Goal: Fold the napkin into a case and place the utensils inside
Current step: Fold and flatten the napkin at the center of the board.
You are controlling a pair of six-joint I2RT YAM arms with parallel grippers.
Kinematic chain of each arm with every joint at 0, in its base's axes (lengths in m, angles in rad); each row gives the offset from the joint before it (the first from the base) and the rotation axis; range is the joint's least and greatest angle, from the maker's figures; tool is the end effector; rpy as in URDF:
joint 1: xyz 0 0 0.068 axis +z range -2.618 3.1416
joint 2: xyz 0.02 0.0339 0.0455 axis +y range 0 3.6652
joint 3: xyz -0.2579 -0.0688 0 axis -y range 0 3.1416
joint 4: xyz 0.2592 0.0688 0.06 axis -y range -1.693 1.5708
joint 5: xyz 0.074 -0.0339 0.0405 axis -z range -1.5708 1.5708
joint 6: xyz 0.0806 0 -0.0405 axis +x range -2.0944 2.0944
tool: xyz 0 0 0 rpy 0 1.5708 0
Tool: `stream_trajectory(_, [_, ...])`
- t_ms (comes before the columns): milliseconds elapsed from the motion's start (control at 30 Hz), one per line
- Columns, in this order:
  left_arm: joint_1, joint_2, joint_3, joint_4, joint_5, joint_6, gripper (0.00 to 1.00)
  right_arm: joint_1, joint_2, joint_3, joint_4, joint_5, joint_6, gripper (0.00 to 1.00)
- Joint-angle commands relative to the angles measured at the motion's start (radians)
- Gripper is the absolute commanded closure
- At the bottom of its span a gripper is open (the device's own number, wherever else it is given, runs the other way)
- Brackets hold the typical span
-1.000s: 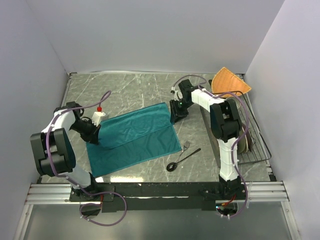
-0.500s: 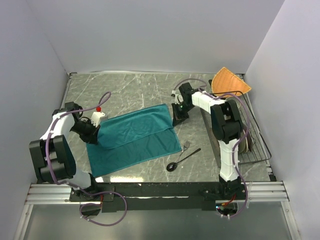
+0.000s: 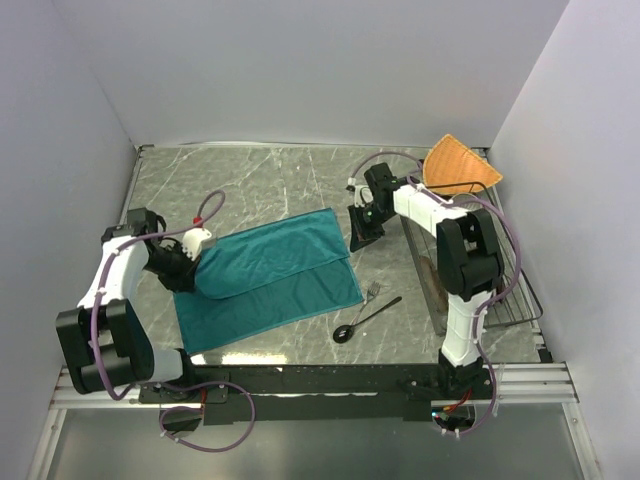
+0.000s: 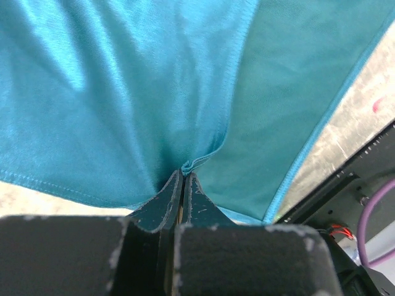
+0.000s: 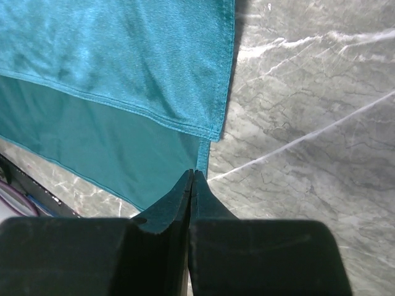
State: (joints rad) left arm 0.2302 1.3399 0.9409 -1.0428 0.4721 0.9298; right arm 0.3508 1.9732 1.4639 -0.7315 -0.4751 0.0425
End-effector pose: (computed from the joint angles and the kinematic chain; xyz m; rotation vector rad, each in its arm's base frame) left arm 0.2439 0.0195 0.1746 0.9795 2.5606 -0.4545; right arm 0.3853 0.1802 0.1390 -0.5445 2.7649 0.7602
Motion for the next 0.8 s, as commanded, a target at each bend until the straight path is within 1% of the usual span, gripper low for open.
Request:
stream_trajectory(0, [-0.029,-0.057,-0.037,-0.013,-0.007,0.018,0.99,0.005,0.056,0.059,-0.04,0.013,0.01,0.83])
stream_trajectory(67, [-0.041,-0.059,-0.044,-0.011,-0.006,0.009,0.99,0.008,0.073,0.07,-0.033,0.048,0.031,0.71])
stream_trajectory(100, [-0.042,-0.058,-0.042,-0.01,-0.004,0.006,0.99,0.017,0.078,0.07,-0.023,0.064,0.036,0.62])
stream_trajectory(167, [-0.042,-0.058,-0.037,-0.01,-0.004,0.003,0.99,0.028,0.084,0.073,-0.011,0.076,0.045,0.61])
stream_trajectory(233, [-0.043,-0.059,-0.037,-0.01,-0.006,0.004,0.99,0.04,0.102,0.081,-0.013,0.092,0.053,0.54])
stream_trajectory(367, [-0.043,-0.058,-0.037,-0.008,-0.007,0.007,0.99,0.05,0.119,0.069,0.004,0.104,0.074,0.53])
stream_trajectory(467, [-0.043,-0.058,-0.043,-0.003,-0.007,0.01,0.99,0.051,0.139,0.07,0.015,0.092,0.095,0.56])
stream_trajectory(567, [-0.042,-0.058,-0.048,-0.002,-0.007,0.012,0.99,0.051,0.154,0.081,0.018,0.078,0.112,0.62])
stream_trajectory(667, [-0.042,-0.064,-0.053,-0.002,-0.012,0.017,0.99,0.05,0.147,0.085,0.014,0.073,0.109,0.75])
stream_trajectory(700, [-0.042,-0.068,-0.054,-0.003,-0.015,0.017,0.99,0.051,0.136,0.084,0.008,0.076,0.108,0.87])
stream_trajectory(767, [-0.042,-0.073,-0.057,-0.005,-0.018,0.021,0.99,0.048,0.116,0.078,0.001,0.079,0.097,0.97])
